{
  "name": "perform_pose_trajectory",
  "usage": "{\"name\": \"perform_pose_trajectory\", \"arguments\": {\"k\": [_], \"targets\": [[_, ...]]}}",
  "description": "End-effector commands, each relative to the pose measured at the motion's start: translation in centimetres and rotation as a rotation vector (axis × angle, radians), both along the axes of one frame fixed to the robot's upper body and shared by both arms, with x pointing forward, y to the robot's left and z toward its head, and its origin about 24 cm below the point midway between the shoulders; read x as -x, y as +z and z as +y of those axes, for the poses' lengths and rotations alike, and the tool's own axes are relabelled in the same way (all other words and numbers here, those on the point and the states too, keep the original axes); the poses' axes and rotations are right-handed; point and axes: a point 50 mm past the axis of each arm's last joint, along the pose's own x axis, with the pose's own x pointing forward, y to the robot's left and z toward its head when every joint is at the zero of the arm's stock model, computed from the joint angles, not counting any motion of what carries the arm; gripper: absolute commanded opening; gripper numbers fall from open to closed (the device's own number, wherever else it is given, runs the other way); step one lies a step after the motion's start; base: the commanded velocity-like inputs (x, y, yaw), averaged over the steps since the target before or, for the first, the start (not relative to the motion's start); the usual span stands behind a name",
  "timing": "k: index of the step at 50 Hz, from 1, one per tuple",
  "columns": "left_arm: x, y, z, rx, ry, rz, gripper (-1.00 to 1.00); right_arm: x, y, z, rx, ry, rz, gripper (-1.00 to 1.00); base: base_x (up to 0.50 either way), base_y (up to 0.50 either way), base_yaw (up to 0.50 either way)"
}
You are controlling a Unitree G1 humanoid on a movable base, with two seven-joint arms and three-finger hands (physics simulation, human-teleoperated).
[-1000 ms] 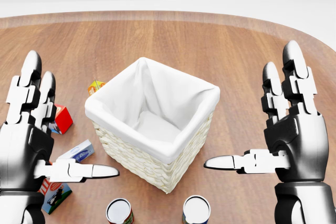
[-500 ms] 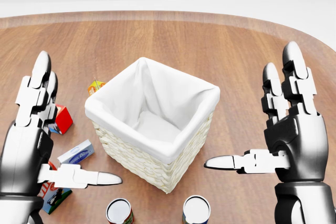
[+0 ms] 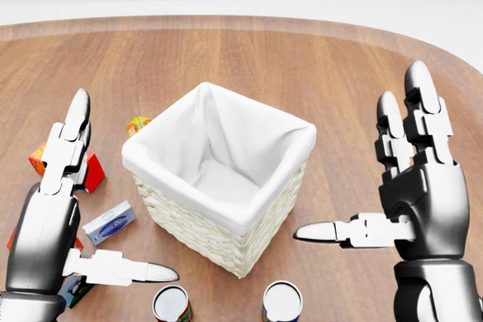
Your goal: Pick up the tomato sauce, and put it in the basket.
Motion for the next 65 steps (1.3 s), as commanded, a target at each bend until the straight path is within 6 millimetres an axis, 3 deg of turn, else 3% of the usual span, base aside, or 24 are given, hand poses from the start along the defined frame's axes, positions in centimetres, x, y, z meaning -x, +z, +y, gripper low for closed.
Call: {"name": "perform_pose_trajectory", "arguments": {"k": [1,16,65], "targets": [[0.2,-0.8,0.0,-0.039,0.019,0.038,1.0,-0.2,-0.2,-0.1,-0.001,-0.002,0.008,1.0,0.0,0.0,0.0],[0.7,-2.2,-0.2,-0.075,0.041,0.098,1.0,-0.2,-0.1,-0.2,-0.003,-0.006,0.005,1.0,0.0,0.0,0.0],[1.7,-2.2,-0.4,-0.171,0.034,0.114,1.0,-0.3,-0.6,-0.2,0.003,-0.007,0.027,1.0,0.0,0.0,0.0]]}}
